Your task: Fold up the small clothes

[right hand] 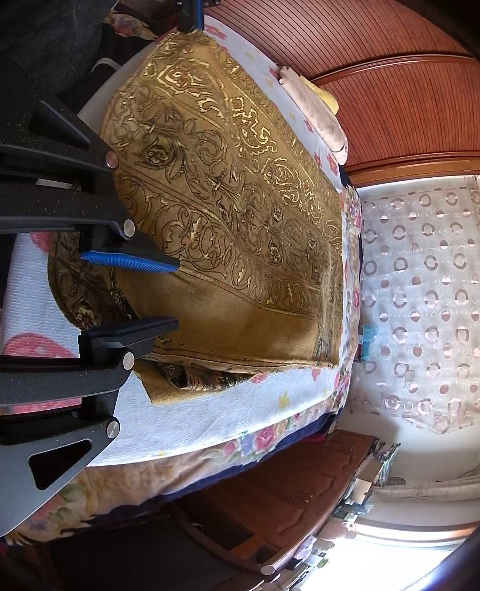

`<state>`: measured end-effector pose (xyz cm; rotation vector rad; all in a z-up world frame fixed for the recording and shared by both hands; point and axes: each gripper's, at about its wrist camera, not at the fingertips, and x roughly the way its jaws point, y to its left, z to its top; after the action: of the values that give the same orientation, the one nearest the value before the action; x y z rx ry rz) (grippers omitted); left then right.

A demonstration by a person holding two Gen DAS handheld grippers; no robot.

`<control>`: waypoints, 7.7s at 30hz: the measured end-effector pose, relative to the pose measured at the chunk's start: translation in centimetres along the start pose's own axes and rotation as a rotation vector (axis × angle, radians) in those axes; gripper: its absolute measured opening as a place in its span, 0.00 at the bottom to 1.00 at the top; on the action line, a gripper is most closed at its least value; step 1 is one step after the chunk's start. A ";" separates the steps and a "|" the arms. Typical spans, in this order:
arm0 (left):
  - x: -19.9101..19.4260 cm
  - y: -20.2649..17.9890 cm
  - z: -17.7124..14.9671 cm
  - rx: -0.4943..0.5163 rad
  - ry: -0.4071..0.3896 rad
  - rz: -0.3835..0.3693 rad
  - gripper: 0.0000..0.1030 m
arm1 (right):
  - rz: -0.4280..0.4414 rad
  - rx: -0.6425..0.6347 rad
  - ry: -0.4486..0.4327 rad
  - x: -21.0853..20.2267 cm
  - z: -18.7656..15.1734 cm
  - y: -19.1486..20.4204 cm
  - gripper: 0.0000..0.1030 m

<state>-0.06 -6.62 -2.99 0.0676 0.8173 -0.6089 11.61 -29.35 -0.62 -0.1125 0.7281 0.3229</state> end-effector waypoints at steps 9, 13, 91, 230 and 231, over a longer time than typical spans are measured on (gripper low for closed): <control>0.2 1.4 0.5 -0.046 -0.020 0.046 0.24 | -0.017 -0.005 0.014 -1.0 -0.7 -0.2 0.27; 1.4 2.2 0.4 -0.068 0.008 0.061 0.24 | -0.001 0.006 0.035 -0.6 -1.1 -0.2 0.39; 8.1 13.2 16.8 -0.164 -0.133 0.078 0.04 | 0.214 0.128 -0.182 7.1 11.1 -7.5 0.09; -6.6 33.3 -2.3 -0.685 -0.303 0.511 0.05 | 0.476 -0.566 -0.115 32.1 38.5 29.6 0.29; -6.6 33.2 -2.1 -0.673 -0.294 0.528 0.08 | 0.476 -0.552 -0.113 32.1 38.3 29.5 0.29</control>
<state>12.83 24.68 -5.56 -0.4021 0.6453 0.1702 48.68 14.63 6.64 -0.4419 0.5312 0.9759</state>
